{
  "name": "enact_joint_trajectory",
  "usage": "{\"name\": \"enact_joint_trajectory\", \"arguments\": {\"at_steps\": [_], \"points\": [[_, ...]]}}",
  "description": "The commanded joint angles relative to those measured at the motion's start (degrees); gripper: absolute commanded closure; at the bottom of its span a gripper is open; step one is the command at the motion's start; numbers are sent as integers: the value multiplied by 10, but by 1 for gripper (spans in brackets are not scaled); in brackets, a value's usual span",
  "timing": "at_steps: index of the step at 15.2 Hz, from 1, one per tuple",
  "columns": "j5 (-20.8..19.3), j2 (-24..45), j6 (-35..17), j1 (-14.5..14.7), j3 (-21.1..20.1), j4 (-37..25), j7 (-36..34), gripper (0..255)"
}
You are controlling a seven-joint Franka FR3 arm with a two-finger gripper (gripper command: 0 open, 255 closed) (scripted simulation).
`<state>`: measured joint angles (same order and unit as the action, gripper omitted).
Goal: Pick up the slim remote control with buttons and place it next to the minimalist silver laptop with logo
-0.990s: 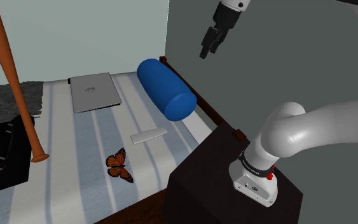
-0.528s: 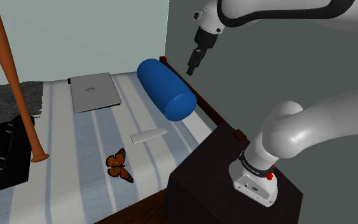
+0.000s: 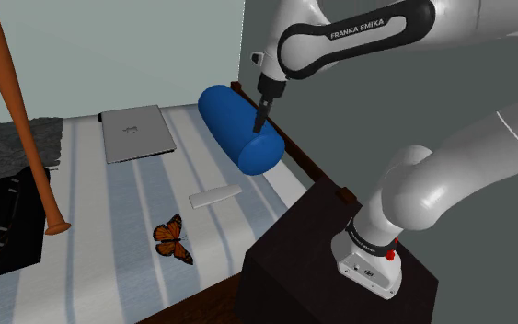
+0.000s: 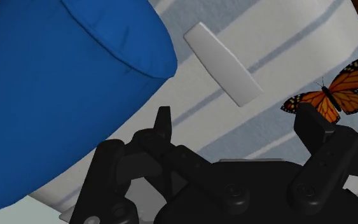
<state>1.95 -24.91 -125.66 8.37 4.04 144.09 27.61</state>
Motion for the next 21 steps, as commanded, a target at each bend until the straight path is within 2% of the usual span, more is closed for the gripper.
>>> {"name": "enact_joint_trajectory", "arguments": {"at_steps": [1, 11, 16, 21], "points": [[1, 39, -38, 10, 3, 5, 29, 0], [21, 251, -192, 48, 2, -25, 169, 0], [27, 362, -253, 56, -13, -61, 233, 0], [15, 472, -303, 59, -30, -109, 282, 0]]}}
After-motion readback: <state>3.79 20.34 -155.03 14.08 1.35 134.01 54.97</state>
